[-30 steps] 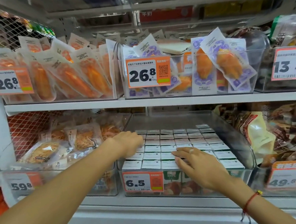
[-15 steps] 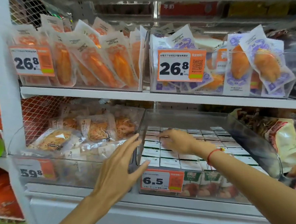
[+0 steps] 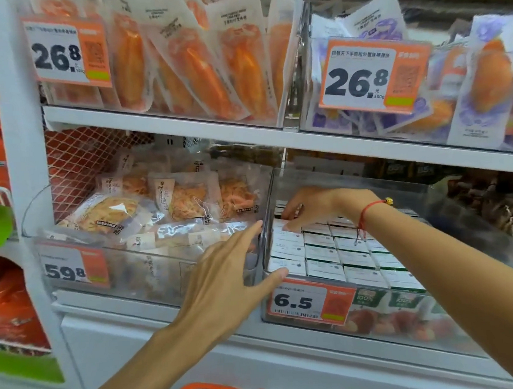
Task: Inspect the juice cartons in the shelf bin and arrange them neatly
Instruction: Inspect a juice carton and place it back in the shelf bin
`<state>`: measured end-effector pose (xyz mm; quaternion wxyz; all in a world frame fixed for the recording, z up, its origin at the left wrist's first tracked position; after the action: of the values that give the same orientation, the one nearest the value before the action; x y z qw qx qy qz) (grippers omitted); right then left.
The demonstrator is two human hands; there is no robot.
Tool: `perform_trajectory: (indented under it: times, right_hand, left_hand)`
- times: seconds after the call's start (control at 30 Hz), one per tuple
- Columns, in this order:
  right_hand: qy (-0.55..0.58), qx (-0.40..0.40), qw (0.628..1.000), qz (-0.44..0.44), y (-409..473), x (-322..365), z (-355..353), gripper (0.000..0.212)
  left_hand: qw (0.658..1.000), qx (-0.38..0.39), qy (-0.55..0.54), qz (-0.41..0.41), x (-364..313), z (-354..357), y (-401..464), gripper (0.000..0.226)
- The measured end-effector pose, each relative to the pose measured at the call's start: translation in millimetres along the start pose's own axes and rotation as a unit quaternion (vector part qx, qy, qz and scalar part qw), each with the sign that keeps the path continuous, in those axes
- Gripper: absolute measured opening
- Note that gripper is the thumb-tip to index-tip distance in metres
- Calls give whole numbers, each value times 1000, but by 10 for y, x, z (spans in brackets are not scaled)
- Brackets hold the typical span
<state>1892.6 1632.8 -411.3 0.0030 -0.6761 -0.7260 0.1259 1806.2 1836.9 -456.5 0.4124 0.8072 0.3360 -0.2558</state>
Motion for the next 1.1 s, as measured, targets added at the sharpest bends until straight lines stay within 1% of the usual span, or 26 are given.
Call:
perform_trajectory:
  times: [0.13, 0.23, 0.3, 0.4, 0.5, 0.63, 0.7, 0.77, 0.87, 0.93, 1.0, 1.03, 1.1]
  right_hand:
    - [-10, 15, 1000, 9, 12, 30, -62, 42]
    - [-34, -20, 999, 1, 30, 88, -63, 37]
    - [-43, -37, 998, 0, 28, 109, -14, 36]
    - [-10, -57, 998, -7, -64, 84, 46, 39]
    - [30, -130, 991, -20, -278, 70, -28, 41]
    - [1, -249, 968, -17, -698, 131, -104, 43]
    - [-1, -318, 948, -19, -982, 172, -150, 39]
    - [-3, -382, 924, -31, -1298, 219, -194, 36]
    - [34, -415, 909, -22, -1730, 279, -191, 37]
    - [77, -416, 906, -18, -2021, 362, -136, 39]
    - [126, -412, 902, -17, -2324, 459, -59, 44]
    - [161, -405, 900, -14, -2464, 504, -9, 45]
    - [264, -374, 889, 3, -2694, 584, 120, 44]
  left_hand:
    - [1000, -9, -1, 9, -5, -8, 4, 87]
    - [1000, -15, 13, 24, -25, -3, 3, 85]
    - [999, -19, 16, 20, -29, -5, 8, 83]
    - [999, -21, 28, 7, -42, -15, 20, 82]
    - [998, -17, 53, 1, -71, -24, 43, 80]
    - [993, -19, 115, 5, -178, -48, 55, 77]
    - [990, -12, 140, 6, -280, -57, 43, 74]
    - [987, 7, 158, -5, -377, -71, 10, 64]
    - [981, 24, 192, -25, -519, -148, -54, 37]
    - [977, 40, 207, -40, -624, -183, -134, 35]
    - [979, 58, 186, -53, -747, -184, -262, 41]
    - [985, 64, 148, -56, -820, -175, -337, 43]
    - [994, 91, 26, -60, -981, -112, -500, 41]
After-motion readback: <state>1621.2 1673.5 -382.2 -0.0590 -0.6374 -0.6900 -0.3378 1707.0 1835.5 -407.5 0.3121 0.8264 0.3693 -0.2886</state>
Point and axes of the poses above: each hand's wrist, its own y-axis towards the middle knuckle, its own z-axis out of the palm, x = y × z, the point moved 6 cm from there along y, towards the middle knuckle, and after that the axes turned 13 degrees about -y, right-handed, at the moved point
